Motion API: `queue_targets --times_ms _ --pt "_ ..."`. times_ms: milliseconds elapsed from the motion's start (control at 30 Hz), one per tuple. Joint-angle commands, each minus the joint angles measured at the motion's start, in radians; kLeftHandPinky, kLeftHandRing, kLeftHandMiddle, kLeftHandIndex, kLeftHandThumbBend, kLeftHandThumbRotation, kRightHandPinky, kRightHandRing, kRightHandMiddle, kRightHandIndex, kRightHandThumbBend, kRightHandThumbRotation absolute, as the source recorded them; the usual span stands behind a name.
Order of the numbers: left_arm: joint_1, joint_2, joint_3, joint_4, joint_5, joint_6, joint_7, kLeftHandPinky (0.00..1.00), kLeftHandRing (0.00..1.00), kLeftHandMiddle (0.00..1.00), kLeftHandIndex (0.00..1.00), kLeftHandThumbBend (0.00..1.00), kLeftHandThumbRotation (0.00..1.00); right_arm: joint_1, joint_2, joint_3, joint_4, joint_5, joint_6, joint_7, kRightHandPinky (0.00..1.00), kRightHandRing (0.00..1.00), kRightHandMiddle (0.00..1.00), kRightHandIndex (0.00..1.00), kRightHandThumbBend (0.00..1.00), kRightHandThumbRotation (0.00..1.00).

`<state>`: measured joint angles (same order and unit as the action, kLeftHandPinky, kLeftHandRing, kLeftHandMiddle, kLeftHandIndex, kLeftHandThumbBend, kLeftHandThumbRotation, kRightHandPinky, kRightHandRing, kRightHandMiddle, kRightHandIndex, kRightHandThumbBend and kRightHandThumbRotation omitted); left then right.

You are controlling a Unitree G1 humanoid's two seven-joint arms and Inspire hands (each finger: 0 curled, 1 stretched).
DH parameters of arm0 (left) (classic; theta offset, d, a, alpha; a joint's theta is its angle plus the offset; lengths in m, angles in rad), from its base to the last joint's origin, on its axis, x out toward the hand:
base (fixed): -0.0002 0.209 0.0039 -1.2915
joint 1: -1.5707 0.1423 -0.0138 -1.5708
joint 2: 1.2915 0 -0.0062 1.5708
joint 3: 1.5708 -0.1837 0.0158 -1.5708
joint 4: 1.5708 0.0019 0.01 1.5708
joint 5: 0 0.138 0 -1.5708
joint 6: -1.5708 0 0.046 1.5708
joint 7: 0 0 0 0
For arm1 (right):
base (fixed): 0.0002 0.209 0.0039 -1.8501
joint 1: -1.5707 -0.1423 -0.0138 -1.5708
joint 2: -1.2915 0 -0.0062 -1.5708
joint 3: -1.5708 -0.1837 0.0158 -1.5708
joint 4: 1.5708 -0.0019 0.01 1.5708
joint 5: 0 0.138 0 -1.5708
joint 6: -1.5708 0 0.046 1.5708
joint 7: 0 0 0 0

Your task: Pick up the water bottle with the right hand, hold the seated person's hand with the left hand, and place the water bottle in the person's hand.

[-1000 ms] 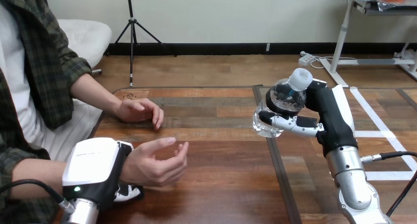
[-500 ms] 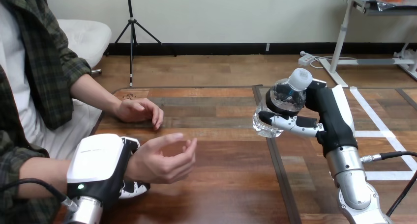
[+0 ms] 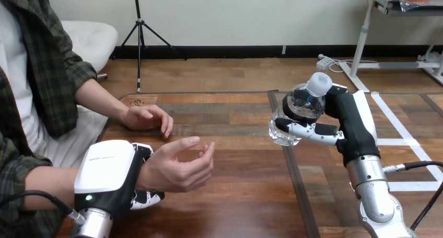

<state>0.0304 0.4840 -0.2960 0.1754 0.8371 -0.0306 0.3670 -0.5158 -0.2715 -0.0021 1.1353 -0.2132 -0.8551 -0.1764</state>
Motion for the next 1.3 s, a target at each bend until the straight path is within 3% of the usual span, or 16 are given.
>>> queue_targets --times_ms 0,1267 --pt "-0.009 -0.011 0.01 -0.051 0.004 0.004 -0.002 0.35 0.38 0.42 0.38 0.85 0.0 -0.083 -0.002 -0.011 -0.062 0.006 -0.026 -0.021 0.38 0.44 0.48 0.48 0.73 0.0" --pt "0.004 -0.022 0.008 -0.085 0.01 -0.026 0.051 0.32 0.36 0.39 0.36 0.88 0.0 -0.085 0.001 -0.013 -0.063 0.016 -0.035 -0.007 0.38 0.44 0.48 0.48 0.72 0.0"
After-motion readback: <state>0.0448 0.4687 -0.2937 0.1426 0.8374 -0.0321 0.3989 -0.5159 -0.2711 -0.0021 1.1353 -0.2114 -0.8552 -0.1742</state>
